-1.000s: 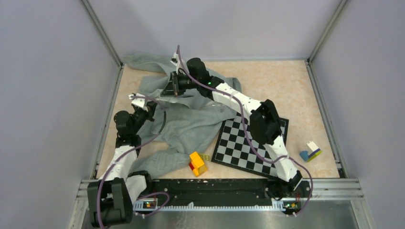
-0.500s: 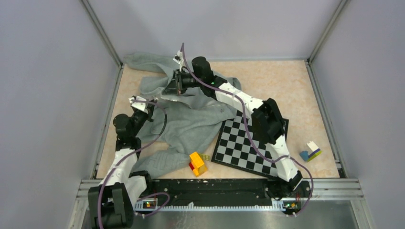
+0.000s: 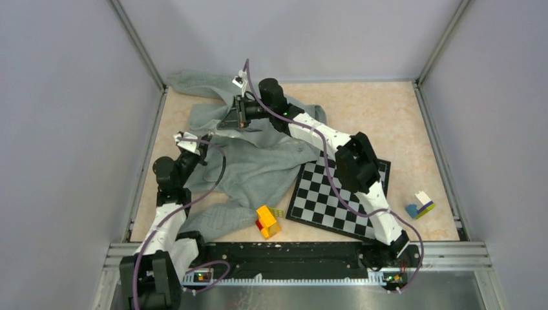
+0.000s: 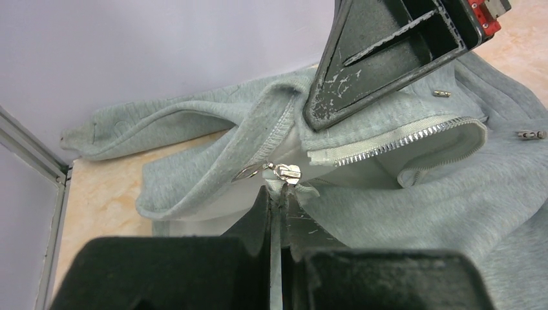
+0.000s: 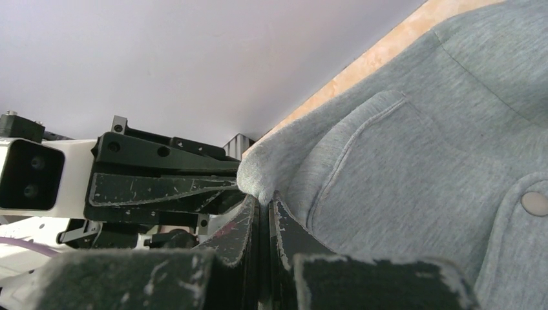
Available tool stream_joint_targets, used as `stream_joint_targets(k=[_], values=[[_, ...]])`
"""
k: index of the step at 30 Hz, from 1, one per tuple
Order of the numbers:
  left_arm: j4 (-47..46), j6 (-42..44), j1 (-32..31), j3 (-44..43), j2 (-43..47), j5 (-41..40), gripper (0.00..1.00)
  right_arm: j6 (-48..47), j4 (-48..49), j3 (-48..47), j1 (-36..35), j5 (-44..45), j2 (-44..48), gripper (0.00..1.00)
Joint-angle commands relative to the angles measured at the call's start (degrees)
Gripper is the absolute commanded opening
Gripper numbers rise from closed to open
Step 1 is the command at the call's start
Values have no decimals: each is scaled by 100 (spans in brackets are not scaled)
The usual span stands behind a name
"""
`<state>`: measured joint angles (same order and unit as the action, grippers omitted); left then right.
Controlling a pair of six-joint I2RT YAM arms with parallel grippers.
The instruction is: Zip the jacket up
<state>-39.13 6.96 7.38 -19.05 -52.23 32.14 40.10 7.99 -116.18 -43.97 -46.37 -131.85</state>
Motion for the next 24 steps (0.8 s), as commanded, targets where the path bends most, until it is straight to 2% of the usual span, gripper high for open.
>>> stream_joint_targets(k=[1,24], values=[[-462,-55,-26,26,155,73,0,-18,107,-492,-51,1,-56,0],[-443,-81,-26,32,179,110,0,-11,-141,-723,-112,100,-245,0]])
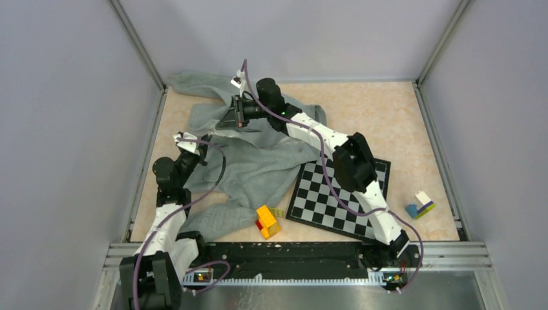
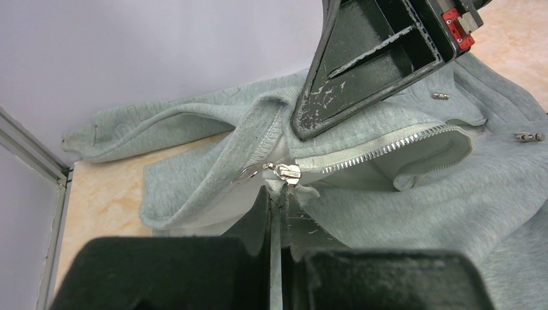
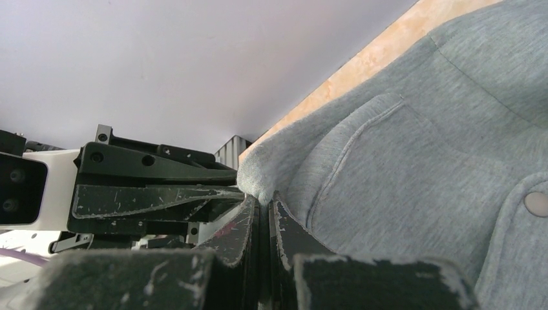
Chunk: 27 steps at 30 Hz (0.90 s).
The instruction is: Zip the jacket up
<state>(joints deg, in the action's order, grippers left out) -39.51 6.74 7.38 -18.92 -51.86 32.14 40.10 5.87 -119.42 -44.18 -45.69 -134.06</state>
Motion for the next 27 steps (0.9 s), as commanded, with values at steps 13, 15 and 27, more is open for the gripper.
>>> stream_joint_targets(k=[13,15,27], values=[[-394,-21,-67,2,123,168,0,-29,-335,-915,-145,201,-271,0],[-379,1,-80,-6,110,186,0,-75,-450,-1064,-169,236,-316,0],[-285,2,-122,-60,0,243,0,525,0,-1864,-320,5,-831,0]])
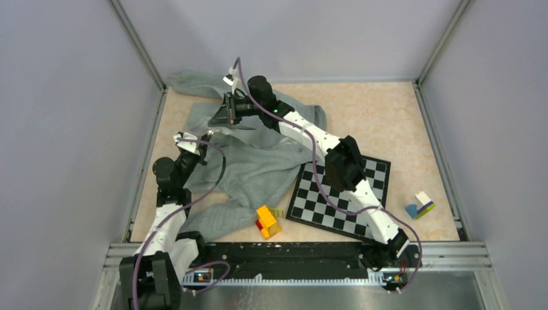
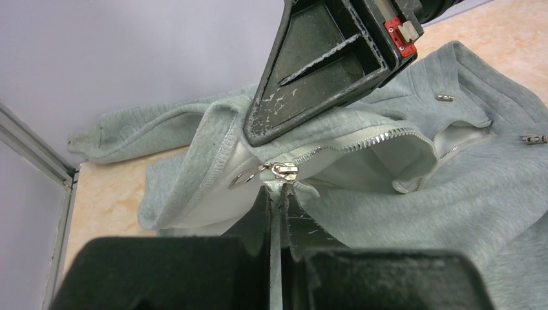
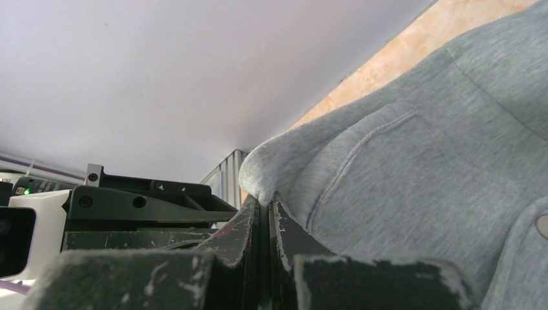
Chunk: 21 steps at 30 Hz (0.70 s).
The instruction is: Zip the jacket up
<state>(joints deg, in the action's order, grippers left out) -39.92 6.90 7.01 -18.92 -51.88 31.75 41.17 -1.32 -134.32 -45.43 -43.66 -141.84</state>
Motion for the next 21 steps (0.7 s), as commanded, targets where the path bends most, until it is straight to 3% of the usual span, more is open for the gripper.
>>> stream_joint_targets(k=[1,12,21], values=[[-232,-13,-85,-60,-20,256,0,562,952,-279,-214,-273,-35,0],[-138,-139,-85,-103,-122,254,0,1379,2325,959,-295,-526,519,0],[-291,-227,-85,-27,66,567,0,1438,2250,202,-301,-344,-126,0]])
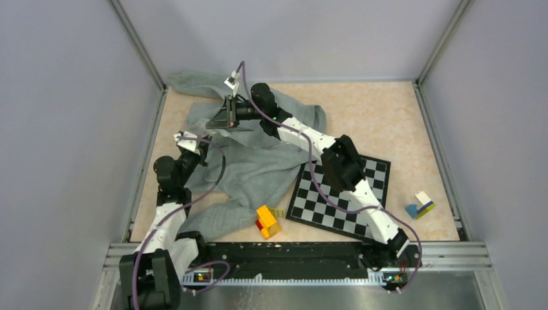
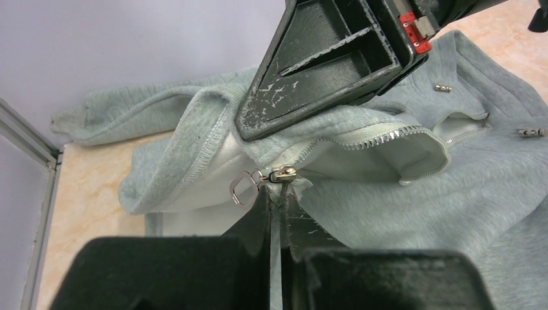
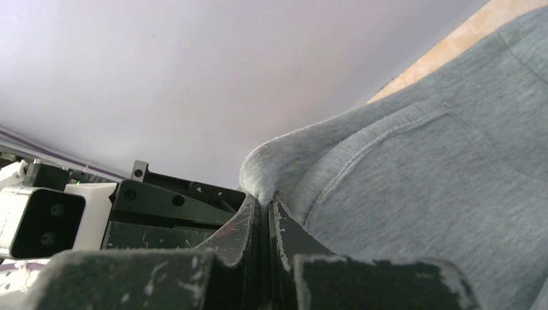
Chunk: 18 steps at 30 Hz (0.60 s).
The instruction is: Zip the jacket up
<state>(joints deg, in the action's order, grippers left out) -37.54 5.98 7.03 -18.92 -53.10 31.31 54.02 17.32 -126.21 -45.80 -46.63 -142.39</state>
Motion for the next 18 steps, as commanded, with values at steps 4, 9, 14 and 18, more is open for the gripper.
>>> stream_joint_targets(k=[4,9,14,18], values=[[-587,-129,-86,-20,211,558,0,204,352,-791,-300,10,-240,0],[-651,-210,-94,9,307,583,0,236,184,-1262,-327,80,-563,0],[-671,-205,-96,-4,318,482,0,269,17,-1838,-482,128,-875,0],[-635,-336,-96,-30,235,438,0,154,-106,-1894,-478,186,-854,0]])
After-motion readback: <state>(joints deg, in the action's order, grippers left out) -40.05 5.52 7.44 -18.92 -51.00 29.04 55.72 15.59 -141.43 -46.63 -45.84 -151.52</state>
